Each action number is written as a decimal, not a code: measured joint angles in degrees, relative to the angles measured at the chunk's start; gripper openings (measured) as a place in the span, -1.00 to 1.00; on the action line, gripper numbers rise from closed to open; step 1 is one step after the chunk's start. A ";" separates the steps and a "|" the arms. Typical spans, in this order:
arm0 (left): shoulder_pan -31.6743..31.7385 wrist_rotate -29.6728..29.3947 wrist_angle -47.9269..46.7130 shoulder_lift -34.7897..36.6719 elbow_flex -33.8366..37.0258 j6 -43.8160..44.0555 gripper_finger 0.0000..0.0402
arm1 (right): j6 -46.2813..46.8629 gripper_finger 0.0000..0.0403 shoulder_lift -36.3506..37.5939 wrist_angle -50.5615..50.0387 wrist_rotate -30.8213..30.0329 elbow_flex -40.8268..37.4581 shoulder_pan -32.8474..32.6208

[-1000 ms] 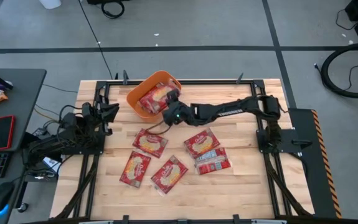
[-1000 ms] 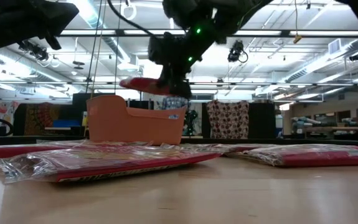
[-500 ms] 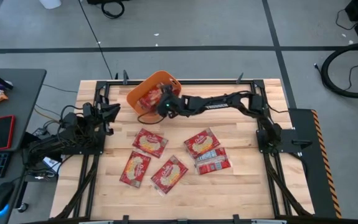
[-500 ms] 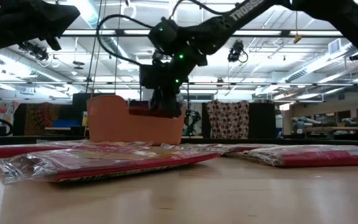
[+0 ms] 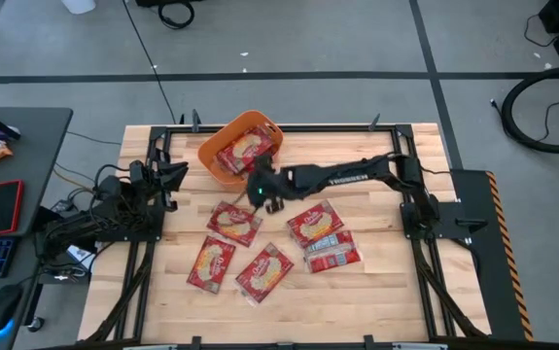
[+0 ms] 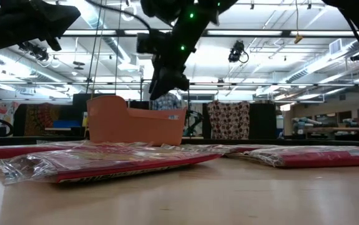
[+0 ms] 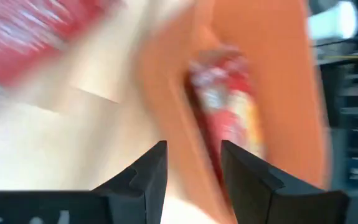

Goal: Sort popcorn bags into baskets
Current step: Put the red popcorn bag into the orange bin

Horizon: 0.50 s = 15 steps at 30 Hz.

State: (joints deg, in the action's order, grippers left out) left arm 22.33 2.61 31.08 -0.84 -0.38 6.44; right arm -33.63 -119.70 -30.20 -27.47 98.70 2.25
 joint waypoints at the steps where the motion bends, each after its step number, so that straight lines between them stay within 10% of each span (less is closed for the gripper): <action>1: 0.00 -0.01 0.02 0.00 0.00 -0.02 -0.72 | 2.77 -0.24 0.00 -0.30 0.97 0.00 -0.86; 15: 0.00 -0.02 0.03 0.00 0.00 0.26 -0.72 | 26.01 0.07 -0.09 0.88 8.29 -0.53 -8.76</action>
State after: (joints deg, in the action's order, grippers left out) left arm 22.33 2.59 31.11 -0.84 -0.38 6.70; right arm -7.62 -119.79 -29.31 -19.19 98.17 -6.51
